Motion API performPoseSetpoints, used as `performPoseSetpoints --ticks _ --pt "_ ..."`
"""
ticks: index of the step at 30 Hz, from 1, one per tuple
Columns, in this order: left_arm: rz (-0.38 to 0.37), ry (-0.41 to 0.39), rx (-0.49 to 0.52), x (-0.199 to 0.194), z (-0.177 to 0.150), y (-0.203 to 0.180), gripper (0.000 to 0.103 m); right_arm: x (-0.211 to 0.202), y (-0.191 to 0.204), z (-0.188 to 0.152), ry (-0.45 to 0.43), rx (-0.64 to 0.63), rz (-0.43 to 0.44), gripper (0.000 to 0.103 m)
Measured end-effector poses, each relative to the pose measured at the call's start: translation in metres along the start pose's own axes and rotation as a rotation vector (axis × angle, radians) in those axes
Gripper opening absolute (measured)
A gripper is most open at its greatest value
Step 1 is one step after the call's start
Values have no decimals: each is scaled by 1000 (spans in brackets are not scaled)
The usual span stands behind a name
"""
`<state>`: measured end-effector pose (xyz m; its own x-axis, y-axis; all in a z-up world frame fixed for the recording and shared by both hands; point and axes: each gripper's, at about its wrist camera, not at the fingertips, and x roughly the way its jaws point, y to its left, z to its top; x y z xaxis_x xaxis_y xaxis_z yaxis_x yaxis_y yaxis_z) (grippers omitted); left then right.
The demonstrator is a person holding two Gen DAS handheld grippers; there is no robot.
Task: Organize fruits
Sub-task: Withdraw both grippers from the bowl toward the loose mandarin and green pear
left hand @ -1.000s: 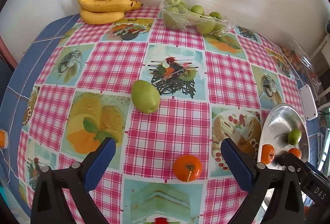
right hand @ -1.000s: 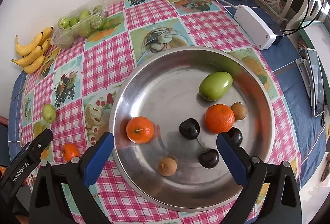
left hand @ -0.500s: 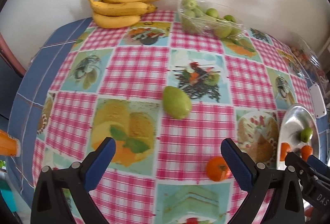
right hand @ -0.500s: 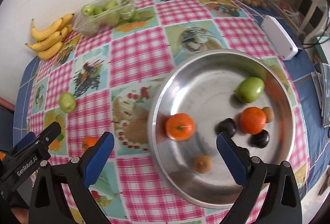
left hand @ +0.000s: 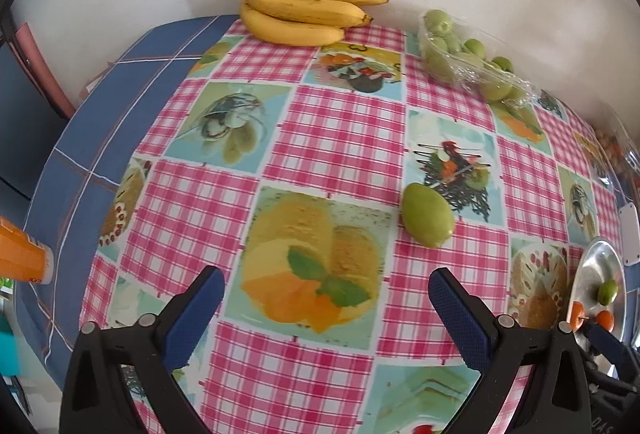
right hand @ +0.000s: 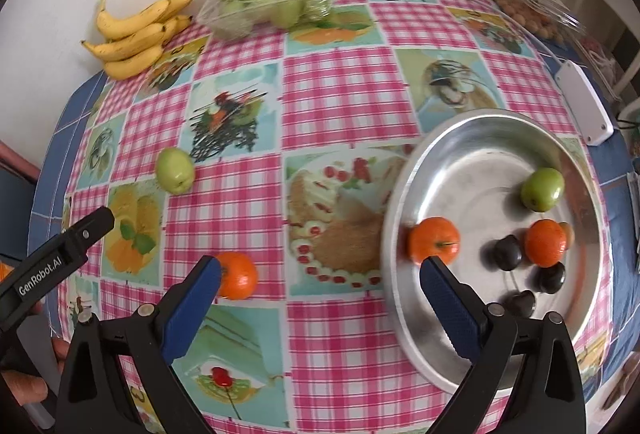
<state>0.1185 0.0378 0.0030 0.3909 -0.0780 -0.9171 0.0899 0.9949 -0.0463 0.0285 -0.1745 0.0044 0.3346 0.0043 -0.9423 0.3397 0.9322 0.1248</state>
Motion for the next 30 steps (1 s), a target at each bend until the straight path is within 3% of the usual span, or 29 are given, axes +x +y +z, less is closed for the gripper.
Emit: performPoseSetpoints --ticks 13,30 --pt "9 14 -38 6 2 24 103 13 29 -3 26 -50 29 100" --pt "7 132 2 45 -12 8 103 49 41 -6 100 -62 44 99"
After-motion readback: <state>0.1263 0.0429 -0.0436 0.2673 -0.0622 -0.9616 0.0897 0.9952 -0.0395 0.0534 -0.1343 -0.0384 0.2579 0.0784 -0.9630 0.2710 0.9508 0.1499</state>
